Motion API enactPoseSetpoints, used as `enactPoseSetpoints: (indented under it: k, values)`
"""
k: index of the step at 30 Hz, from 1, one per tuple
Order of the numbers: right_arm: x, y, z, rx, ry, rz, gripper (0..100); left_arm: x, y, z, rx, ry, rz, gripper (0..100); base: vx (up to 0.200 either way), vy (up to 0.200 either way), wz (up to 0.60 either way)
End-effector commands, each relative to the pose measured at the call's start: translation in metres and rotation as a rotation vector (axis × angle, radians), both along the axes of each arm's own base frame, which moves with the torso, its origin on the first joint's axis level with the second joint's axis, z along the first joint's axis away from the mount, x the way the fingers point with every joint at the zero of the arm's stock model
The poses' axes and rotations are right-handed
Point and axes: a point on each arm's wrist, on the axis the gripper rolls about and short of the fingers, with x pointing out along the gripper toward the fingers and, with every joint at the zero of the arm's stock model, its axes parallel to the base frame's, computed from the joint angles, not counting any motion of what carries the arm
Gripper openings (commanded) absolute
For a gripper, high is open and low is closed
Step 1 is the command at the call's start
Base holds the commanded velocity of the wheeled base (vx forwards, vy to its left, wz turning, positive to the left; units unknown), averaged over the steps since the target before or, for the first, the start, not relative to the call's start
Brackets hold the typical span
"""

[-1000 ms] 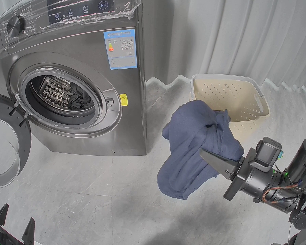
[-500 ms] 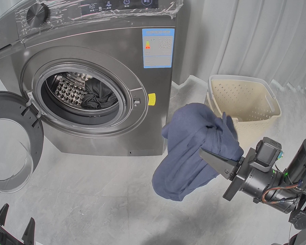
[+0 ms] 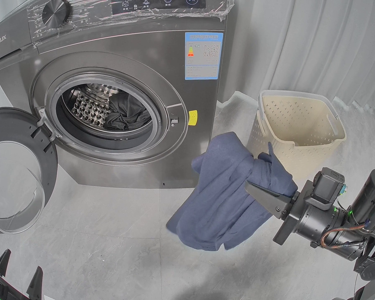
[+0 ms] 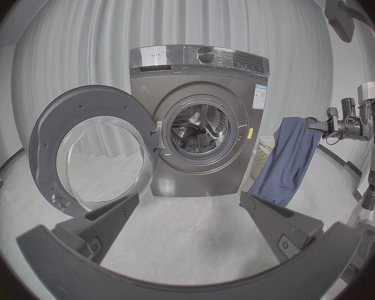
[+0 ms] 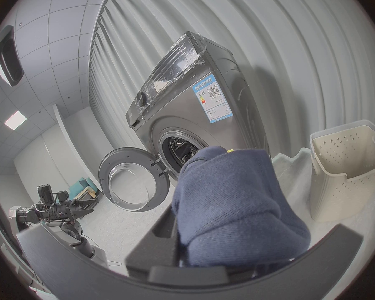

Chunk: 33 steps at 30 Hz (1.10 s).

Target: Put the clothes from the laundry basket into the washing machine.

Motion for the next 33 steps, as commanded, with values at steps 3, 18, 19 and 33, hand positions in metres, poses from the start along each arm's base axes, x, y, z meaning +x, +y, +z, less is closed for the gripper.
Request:
enactPoseSetpoints:
  k: [3,18,19,33]
  values:
    - [0.0,0.0,-0.0002,-0.001,0.002,-0.001,0,0.0005,0.0,-0.0042,0.0,0.008,0.0,100,0.0,0.0,0.0]
    - [0.0011,0.0,0.0016,0.005,-0.001,-0.022,0,0.0005,0.0,-0.0042,-0.001,0.008,0.0,100,0.0,0.173,0.0]
    - [0.0009,-0.0002,0.0021,0.007,-0.003,-0.022,0,0.0005,0.0,-0.0042,-0.001,0.008,0.0,100,0.0,0.2,0.0]
    - [0.0011,-0.001,0.0028,0.009,-0.005,-0.025,0,0.0005,0.0,-0.0042,-0.003,0.008,0.0,100,0.0,0.186,0.0]
